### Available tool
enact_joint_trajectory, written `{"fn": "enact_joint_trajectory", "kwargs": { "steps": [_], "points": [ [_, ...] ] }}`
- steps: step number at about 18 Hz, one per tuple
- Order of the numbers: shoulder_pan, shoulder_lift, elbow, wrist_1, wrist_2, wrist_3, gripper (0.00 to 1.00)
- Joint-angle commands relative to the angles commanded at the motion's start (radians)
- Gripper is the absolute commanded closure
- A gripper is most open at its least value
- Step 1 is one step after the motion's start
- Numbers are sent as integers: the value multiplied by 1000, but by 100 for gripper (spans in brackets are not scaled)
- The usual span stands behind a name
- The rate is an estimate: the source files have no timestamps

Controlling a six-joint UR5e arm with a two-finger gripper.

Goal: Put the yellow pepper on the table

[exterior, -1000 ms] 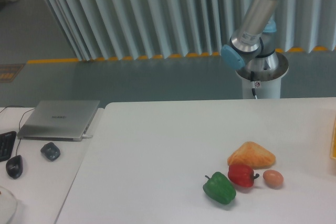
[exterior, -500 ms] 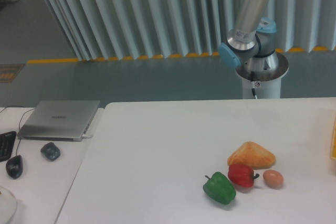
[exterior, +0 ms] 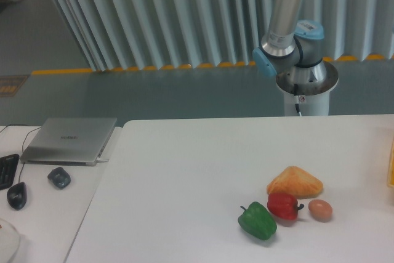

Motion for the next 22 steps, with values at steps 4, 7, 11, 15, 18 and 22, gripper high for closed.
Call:
{"fn": "enact_joint_trajectory", "kwargs": {
  "steps": [4,7,11,15,18,22],
  "points": [
    [-60,-3,-26,81,2,-109,41],
    [-107,-9,-60,178,58,-198,42],
    [-163,-37,-80,272,175,-238,43],
    [-181,-52,-83,282,173,-350,43],
    [-204,-80,-92,330,176,-405,43],
    [-216,-98,-113,328,178,-445,43]
  ]
}}
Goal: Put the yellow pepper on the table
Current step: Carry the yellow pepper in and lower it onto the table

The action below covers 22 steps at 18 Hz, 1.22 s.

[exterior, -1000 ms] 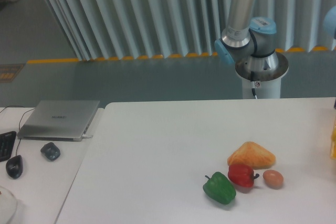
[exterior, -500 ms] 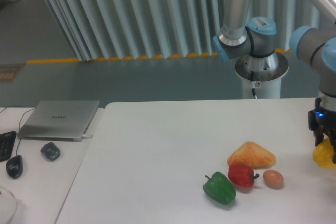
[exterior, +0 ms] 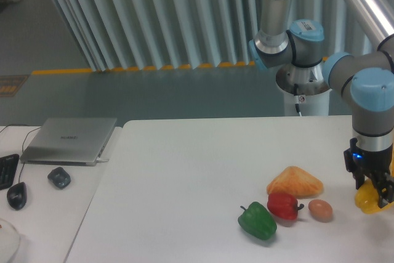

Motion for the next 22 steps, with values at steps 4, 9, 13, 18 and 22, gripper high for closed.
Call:
{"fn": "enact_joint_trajectory", "kwargs": {
  "steps": [4,9,13,18,22],
  "points": [
    [-2,-21,-5,0,0,-14,43],
    [-2,-37,-9,0,0,-40,43],
    [-5,-38,-20,2,2,-41,38],
    [-8,-38,-25,3,0,-32,0],
    [-8,-26,7,11,-1,0,0]
  ]
}}
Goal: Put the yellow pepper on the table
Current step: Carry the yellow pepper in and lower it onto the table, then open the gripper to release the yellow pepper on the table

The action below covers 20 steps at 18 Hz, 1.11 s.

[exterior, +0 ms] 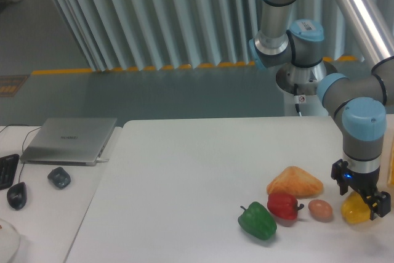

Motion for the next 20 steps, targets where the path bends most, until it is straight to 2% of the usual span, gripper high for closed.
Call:
{"fn": "enact_joint_trajectory", "kwargs": {
  "steps": [3,6,7,11,20],
  "points": [
    [3,17,28,9,6,159,0],
    [12,35,48,14,95,457,0],
    [17,35,48,20,95,494,0],
    [18,37,45,43,60,502,0],
    [26,35,37,48,-35,506,0]
  ]
}}
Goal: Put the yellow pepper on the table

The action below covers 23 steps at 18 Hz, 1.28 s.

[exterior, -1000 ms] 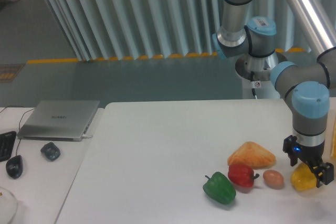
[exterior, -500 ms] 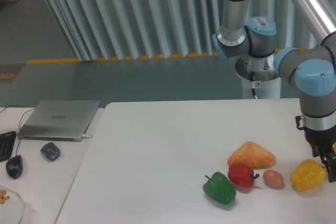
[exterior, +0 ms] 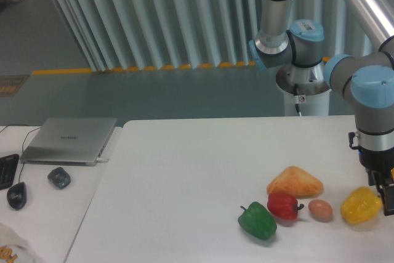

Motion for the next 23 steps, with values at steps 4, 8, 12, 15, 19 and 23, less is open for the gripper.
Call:
{"fn": "enact_joint_trajectory", "kwargs": {
  "steps": [4,8,12,15,19,23],
  "points": [
    [-6,-5,-3,17,-3,-5,0],
    [1,8,-31,17,-2,-3,0],
    [49,49,-80,11,3,-5,0],
    [119,100,-118,2,11,8,0],
    [144,109,-120,-28,64,8,0],
    [149,110,-120,-29,55,9,0]
  ]
}}
